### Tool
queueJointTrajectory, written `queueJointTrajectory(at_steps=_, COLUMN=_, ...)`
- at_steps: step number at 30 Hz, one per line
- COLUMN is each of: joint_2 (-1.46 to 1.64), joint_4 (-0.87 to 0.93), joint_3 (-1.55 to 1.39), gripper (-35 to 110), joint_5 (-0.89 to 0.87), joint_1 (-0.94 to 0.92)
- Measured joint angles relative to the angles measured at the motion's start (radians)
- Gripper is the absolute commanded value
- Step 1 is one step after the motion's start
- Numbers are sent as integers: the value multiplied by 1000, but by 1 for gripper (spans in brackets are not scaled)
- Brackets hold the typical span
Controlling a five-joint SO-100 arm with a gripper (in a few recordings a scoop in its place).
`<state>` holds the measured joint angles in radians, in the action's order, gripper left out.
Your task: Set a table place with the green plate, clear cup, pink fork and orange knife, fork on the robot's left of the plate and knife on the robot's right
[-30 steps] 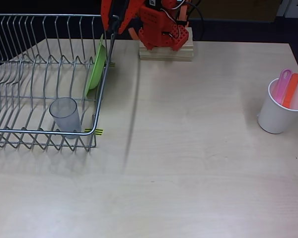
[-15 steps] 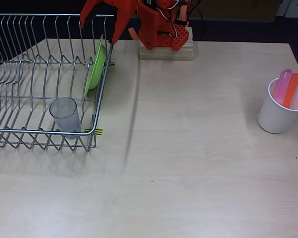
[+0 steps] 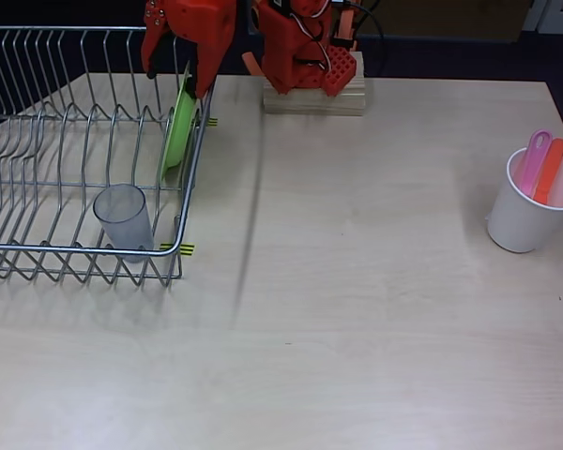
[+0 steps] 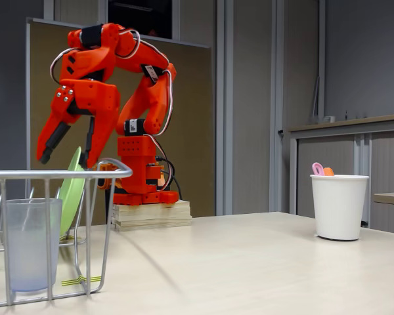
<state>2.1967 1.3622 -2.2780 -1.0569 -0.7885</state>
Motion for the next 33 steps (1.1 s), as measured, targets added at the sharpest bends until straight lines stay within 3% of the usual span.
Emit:
queueJointTrajectory(at_steps=8, joint_2=-106, joint_4=-35, joint_3=44, gripper=24, joint_5=60, joint_1=-21)
queueJointTrajectory(at_steps=20, joint_2=-195, joint_4=-78, joint_3=78, gripper=0, joint_5=78, joint_1=-31)
queueJointTrajectory(at_steps=33, joint_2=-167, joint_4=55, joint_3=218, gripper=0, joint_5=172, joint_1=-38)
